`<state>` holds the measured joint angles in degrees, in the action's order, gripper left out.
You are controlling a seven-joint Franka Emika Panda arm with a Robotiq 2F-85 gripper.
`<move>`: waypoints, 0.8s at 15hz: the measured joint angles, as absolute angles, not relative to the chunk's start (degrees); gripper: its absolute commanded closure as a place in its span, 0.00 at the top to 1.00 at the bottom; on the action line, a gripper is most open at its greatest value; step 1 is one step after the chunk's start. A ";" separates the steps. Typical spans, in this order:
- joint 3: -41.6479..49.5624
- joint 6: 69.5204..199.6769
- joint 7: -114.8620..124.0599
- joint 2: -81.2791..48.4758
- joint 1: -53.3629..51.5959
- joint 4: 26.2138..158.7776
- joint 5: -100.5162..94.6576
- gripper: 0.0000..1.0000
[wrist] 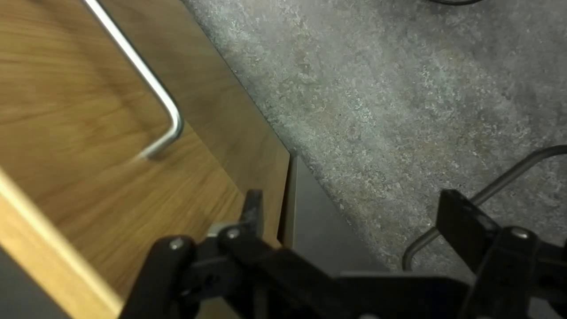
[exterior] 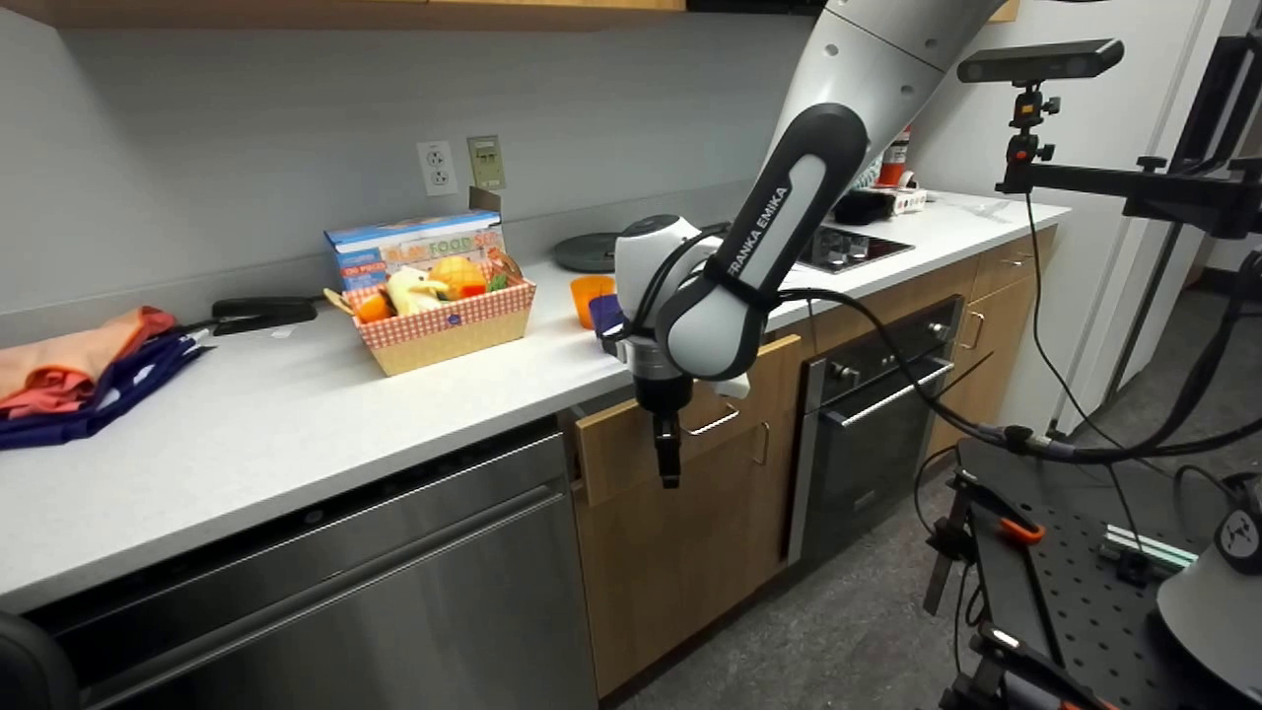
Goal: Open the drawer to the right of the dishwasher
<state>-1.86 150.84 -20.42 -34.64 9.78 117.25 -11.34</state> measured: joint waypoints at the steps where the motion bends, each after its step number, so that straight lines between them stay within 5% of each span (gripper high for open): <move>1: -1.94 150.73 -20.42 -34.74 9.76 117.40 -11.08 1.00; 12: 3.24 142.59 -19.87 -30.54 6.75 116.42 -17.12 1.00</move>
